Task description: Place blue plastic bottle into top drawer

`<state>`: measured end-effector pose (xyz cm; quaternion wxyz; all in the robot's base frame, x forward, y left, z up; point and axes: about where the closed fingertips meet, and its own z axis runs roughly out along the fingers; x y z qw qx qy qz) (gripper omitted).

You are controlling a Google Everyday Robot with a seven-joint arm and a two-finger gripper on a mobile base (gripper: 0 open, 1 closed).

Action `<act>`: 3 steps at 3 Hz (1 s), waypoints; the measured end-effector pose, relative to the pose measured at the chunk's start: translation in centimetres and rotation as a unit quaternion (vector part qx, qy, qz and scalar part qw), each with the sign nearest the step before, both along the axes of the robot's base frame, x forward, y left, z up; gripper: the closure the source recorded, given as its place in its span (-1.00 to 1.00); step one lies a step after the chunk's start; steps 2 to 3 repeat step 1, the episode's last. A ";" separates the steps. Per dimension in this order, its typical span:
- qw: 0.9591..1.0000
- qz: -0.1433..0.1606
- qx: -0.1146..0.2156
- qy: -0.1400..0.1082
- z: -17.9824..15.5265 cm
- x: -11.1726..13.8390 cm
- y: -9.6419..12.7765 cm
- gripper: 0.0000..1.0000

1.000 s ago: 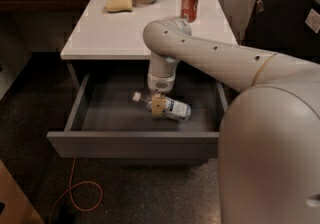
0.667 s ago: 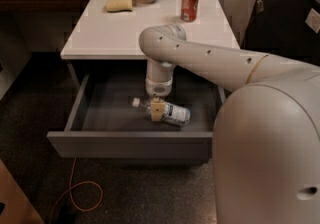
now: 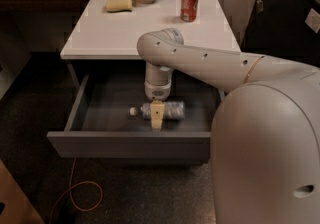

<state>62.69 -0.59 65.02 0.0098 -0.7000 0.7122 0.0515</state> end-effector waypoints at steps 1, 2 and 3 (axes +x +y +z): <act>1.000 0.000 0.000 0.000 0.0 0.0 0.0 -1.00; 1.000 0.000 0.000 0.000 0.0 0.0 0.0 -1.00; 1.000 0.000 0.000 0.000 0.0 0.0 0.0 -1.00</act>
Offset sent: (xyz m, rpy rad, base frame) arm 0.0000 0.0000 0.0000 0.0000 0.0000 0.0000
